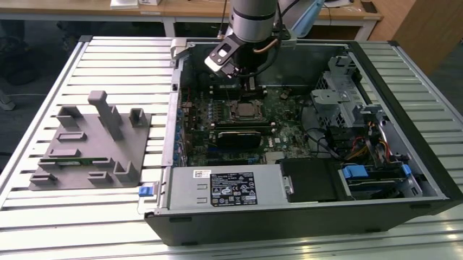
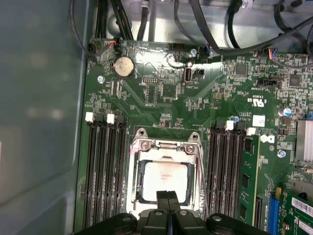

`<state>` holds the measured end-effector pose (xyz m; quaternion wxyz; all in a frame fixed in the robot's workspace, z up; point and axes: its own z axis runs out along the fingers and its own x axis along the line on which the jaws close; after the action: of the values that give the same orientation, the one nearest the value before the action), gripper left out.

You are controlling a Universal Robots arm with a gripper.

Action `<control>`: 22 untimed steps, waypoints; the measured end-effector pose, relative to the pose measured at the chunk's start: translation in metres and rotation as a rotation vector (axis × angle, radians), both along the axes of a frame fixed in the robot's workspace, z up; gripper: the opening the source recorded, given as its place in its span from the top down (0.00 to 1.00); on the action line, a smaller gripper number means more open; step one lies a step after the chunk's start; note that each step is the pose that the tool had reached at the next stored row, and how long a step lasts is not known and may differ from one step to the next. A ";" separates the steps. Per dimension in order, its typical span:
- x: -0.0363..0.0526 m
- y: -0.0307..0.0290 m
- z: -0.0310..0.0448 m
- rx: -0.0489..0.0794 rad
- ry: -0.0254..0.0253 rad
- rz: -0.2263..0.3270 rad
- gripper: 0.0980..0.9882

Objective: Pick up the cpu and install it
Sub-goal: 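Close the cpu cover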

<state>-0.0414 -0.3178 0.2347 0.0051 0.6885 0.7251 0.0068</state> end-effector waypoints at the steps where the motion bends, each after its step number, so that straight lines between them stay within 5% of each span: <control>1: -0.0005 0.0000 -0.0007 0.000 0.0000 0.000 0.99; 12: -0.0008 0.0000 -0.0062 0.000 0.0000 0.000 0.99; 22: -0.0064 -0.0002 -0.0210 0.000 0.0003 0.000 0.99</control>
<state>-0.0478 -0.3180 0.2138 0.0050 0.6885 0.7252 0.0067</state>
